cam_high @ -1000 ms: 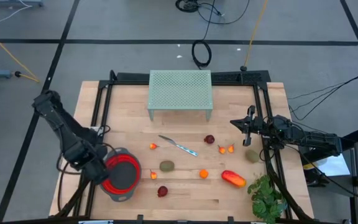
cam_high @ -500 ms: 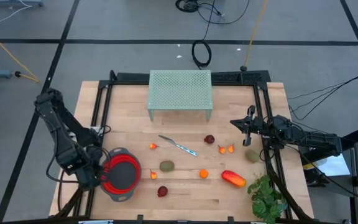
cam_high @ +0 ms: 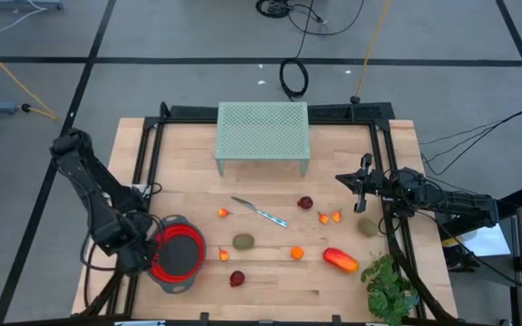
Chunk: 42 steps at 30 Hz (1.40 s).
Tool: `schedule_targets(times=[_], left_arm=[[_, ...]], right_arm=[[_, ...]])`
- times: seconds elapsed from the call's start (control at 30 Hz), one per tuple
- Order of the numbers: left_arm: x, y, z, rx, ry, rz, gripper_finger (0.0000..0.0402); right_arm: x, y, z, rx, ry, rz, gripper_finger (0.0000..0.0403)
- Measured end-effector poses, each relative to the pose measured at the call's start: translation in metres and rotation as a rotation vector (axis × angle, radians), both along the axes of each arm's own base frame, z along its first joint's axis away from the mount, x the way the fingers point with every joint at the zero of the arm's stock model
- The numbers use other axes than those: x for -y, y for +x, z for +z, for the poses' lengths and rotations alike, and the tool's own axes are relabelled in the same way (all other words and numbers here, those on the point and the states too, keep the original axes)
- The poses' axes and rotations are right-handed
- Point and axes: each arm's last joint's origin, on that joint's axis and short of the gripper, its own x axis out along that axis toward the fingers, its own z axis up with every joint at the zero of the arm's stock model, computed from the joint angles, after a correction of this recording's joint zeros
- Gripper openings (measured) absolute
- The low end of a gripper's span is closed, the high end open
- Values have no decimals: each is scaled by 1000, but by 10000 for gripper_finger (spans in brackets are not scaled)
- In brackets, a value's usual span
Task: Pick & Place Fruit
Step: Put the red strainer bowl on the shelf
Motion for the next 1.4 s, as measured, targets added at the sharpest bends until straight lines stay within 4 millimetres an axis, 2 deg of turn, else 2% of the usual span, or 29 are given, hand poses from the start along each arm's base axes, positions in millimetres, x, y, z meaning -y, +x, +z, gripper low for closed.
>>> schedule_targets(times=[0.13, 0.37, 0.6, 0.8, 1.23, 1.4], left_arm=[[2, 1, -14, 21, -33, 1, 275], [2, 1, -35, 45, -72, 4, 261], [1, 0, -43, 46, -73, 3, 232], [0, 1, -43, 65, -62, -6, 178], [-3, 1, -43, 93, -22, -17, 17], [-3, 1, -43, 95, -14, -15, 16]], right_arm=[[0, 0, 0, 0, 0, 0, 0], [0, 0, 0, 0, 0, 0, 0], [0, 0, 0, 0, 0, 0, 0], [0, 0, 0, 0, 0, -1, 0], [0, 0, 0, 0, 0, 0, 0], [0, 0, 0, 0, 0, -1, 0]])
